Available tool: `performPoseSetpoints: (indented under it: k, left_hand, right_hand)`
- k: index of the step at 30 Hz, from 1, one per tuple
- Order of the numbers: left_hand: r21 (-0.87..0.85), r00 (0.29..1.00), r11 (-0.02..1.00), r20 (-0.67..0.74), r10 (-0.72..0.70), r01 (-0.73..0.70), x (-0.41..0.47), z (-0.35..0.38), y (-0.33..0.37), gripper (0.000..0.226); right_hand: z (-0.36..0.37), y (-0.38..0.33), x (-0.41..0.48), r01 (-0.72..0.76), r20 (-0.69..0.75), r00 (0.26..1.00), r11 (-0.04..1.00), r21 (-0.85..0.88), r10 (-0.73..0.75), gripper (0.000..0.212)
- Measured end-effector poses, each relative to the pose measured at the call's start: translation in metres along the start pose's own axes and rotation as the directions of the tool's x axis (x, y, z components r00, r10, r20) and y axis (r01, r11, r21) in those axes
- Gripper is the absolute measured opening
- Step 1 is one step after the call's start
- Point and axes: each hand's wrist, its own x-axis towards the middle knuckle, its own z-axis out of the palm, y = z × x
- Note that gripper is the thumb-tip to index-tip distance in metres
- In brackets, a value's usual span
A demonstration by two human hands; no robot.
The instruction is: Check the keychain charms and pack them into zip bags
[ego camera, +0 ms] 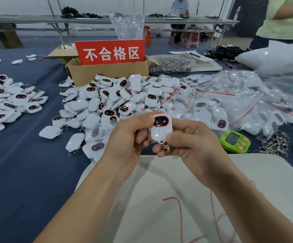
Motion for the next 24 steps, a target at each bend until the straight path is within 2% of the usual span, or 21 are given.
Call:
performPoseSetpoints:
  k: [5,10,16,20,24]
  left_hand:
    - [-0.032,0.999,0.999,0.038,-0.009,0.01,-0.0011,-0.0015,0.0028,0.028]
    - [-0.053,0.995,0.998,0.096,-0.037,0.043,-0.0003,-0.002,0.0038,0.023]
    - [-0.149,0.989,0.986,0.138,-0.056,0.077,-0.0011,-0.0015,0.0051,0.02]
    - [-0.158,0.99,0.984,0.129,-0.063,0.083,-0.0013,-0.0005,0.0052,0.019]
    - [-0.126,0.996,0.992,0.092,-0.013,0.025,-0.0022,0.0002,0.0015,0.018]
  right_hand:
    - [0.0012,0.0,-0.0021,0.08,0.012,0.997,0.995,-0.064,-0.079,0.027]
    - [0.0019,-0.0032,-0.0028,0.074,0.034,0.997,0.995,-0.06,-0.072,0.027]
    - [0.0077,-0.0053,-0.0033,0.048,-0.016,0.999,0.999,-0.011,-0.048,0.033]
    - [0.0079,-0.0074,-0.004,0.036,-0.012,0.999,0.999,0.019,-0.036,0.035]
    - [0.0051,-0.0043,-0.0028,0.012,-0.052,0.999,1.0,-0.021,-0.013,0.03]
